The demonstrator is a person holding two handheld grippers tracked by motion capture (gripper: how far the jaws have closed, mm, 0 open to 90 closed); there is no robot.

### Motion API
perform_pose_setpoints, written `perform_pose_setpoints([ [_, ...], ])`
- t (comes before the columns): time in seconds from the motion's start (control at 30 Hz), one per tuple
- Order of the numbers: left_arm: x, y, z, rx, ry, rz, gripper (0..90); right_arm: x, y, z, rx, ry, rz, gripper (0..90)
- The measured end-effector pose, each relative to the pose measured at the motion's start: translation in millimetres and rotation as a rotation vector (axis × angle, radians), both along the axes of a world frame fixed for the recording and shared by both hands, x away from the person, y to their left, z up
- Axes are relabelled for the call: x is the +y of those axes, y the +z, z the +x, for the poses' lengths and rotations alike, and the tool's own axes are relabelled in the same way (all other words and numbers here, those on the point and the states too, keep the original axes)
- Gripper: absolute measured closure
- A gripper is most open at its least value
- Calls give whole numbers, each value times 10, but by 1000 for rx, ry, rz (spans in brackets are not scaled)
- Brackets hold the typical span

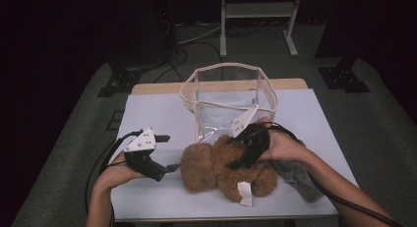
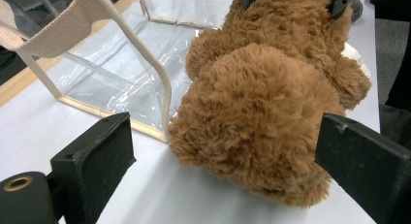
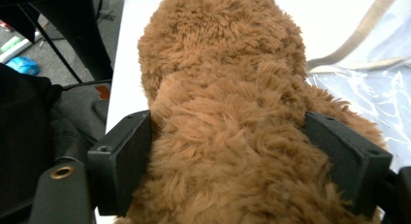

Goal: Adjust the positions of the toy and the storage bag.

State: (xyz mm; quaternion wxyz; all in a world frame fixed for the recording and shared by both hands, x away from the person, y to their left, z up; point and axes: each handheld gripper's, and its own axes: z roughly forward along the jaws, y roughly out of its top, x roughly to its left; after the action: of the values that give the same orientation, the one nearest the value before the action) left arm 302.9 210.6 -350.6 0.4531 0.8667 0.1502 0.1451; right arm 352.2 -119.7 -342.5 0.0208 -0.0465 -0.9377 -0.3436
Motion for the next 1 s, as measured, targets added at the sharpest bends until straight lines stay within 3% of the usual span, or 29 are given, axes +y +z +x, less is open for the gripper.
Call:
perform_pose_setpoints([
  [0.37,-2,-13,6,6,-1,4,60,-81,-112,-19,3,-50,17,185],
  [1.0,-15,-29,13,12,-5,4,60,-148,-229,-82,-11,-85,32,209],
])
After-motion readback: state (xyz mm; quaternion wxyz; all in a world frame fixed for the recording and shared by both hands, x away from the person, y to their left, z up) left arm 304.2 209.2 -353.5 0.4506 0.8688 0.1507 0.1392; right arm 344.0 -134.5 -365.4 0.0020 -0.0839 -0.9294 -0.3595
